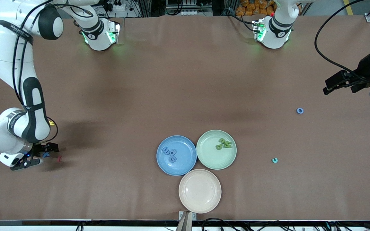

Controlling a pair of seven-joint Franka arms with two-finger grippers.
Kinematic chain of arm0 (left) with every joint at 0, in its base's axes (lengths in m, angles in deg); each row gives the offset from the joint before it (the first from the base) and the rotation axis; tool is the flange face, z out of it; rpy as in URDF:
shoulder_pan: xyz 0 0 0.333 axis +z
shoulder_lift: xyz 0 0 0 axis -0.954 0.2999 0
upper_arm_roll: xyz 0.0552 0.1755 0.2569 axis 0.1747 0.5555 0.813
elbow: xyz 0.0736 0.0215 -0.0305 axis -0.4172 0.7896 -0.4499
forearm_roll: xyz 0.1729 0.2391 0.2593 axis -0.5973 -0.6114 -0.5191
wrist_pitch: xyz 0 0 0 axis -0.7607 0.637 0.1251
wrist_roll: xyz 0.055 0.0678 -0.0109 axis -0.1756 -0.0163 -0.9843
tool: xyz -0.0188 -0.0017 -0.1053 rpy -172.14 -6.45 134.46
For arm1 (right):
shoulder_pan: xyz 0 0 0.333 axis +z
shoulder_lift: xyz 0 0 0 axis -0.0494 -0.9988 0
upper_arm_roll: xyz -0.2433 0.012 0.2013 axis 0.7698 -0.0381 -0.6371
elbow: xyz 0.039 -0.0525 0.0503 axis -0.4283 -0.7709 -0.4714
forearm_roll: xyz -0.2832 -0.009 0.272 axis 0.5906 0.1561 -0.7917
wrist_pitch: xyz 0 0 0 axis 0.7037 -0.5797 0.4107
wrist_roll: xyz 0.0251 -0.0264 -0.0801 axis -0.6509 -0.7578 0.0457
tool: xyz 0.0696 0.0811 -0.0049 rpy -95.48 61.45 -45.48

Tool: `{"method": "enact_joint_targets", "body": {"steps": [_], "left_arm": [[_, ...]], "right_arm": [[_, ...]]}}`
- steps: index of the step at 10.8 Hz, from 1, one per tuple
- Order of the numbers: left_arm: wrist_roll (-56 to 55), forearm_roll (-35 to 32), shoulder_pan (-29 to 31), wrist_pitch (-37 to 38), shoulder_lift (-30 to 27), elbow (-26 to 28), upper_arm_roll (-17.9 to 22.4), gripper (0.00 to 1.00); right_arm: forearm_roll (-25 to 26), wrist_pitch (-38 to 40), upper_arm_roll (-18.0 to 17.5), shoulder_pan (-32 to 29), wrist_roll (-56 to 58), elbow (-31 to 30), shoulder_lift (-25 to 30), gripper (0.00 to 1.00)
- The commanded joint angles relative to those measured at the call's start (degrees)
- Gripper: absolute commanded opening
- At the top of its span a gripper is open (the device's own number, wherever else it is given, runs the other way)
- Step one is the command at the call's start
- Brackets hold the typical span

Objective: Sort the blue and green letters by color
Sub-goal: 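Grasp the blue X with the right gripper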

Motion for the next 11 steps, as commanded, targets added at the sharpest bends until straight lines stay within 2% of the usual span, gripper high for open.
{"method": "enact_joint_targets", "body": {"steps": [1, 4, 5, 6, 7, 11], "left_arm": [[1.59, -1.27, -0.37, -0.06, 0.11, -0.36, 0.26, 1.0], [1.51, -1.27, -0.36, -0.15, 0.11, -0.36, 0.26, 1.0], [1.51, -1.27, -0.37, -0.15, 0.19, -0.27, 0.26, 1.0], [1.51, -1.27, -0.28, -0.15, 0.54, -0.36, 0.26, 1.0], [1.51, -1.27, -0.02, -0.23, 0.63, -0.36, 0.35, 1.0], [1.51, -1.35, 0.16, -0.94, 0.99, -0.36, 0.35, 1.0]], "right_arm": [[-0.89, -0.5, -0.63, -1.11, 1.85, 1.82, -1.31, 1.0], [-0.98, -0.59, -0.63, -1.11, 1.85, 1.82, -1.4, 1.0], [-0.98, -0.59, -0.63, -1.2, 1.85, 1.82, -1.4, 0.83], [-0.98, -0.68, -0.63, -1.37, 1.85, 1.82, -1.4, 0.09], [-1.24, -0.68, -0.63, -1.46, 1.85, 1.82, -1.4, 0.0], [-3.0, -0.59, -0.63, -1.55, 2.2, 1.91, -1.31, 0.0]]}}
